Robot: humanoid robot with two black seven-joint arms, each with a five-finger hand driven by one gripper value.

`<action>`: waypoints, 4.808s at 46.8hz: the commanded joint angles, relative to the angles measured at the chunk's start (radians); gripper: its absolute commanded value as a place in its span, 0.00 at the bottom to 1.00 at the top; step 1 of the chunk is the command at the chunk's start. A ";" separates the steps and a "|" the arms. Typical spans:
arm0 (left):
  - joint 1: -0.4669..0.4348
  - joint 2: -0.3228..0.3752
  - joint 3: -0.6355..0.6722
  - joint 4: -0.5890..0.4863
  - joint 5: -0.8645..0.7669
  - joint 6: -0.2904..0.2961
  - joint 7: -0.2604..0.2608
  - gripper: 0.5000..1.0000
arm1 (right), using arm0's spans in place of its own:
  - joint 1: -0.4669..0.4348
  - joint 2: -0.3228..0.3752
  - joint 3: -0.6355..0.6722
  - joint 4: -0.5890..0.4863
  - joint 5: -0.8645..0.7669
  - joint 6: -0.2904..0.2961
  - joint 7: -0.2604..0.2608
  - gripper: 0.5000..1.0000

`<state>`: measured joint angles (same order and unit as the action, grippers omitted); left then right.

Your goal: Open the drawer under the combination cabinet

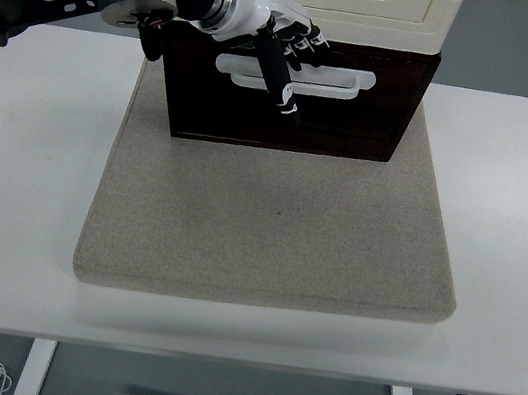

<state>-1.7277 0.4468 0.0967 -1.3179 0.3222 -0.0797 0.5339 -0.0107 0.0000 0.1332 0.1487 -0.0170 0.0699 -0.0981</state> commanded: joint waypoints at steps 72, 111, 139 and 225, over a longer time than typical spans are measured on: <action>0.019 -0.083 0.038 0.074 0.006 -0.064 -0.011 1.00 | 0.000 0.000 0.000 0.000 0.000 -0.001 0.000 0.85; -0.010 -0.074 0.015 0.057 -0.005 -0.172 -0.011 1.00 | 0.000 0.000 0.000 0.000 0.000 0.001 0.000 0.85; -0.012 -0.080 -0.003 0.040 -0.008 -0.212 -0.011 1.00 | 0.000 0.000 0.000 0.000 0.000 -0.001 0.000 0.86; 0.002 -0.069 -0.103 0.022 -0.045 -0.353 -0.017 1.00 | 0.000 0.000 0.000 0.000 0.000 -0.001 0.000 0.86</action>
<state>-1.7255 0.3770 0.0008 -1.2985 0.2774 -0.4337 0.5165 -0.0107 0.0000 0.1334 0.1488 -0.0167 0.0697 -0.0982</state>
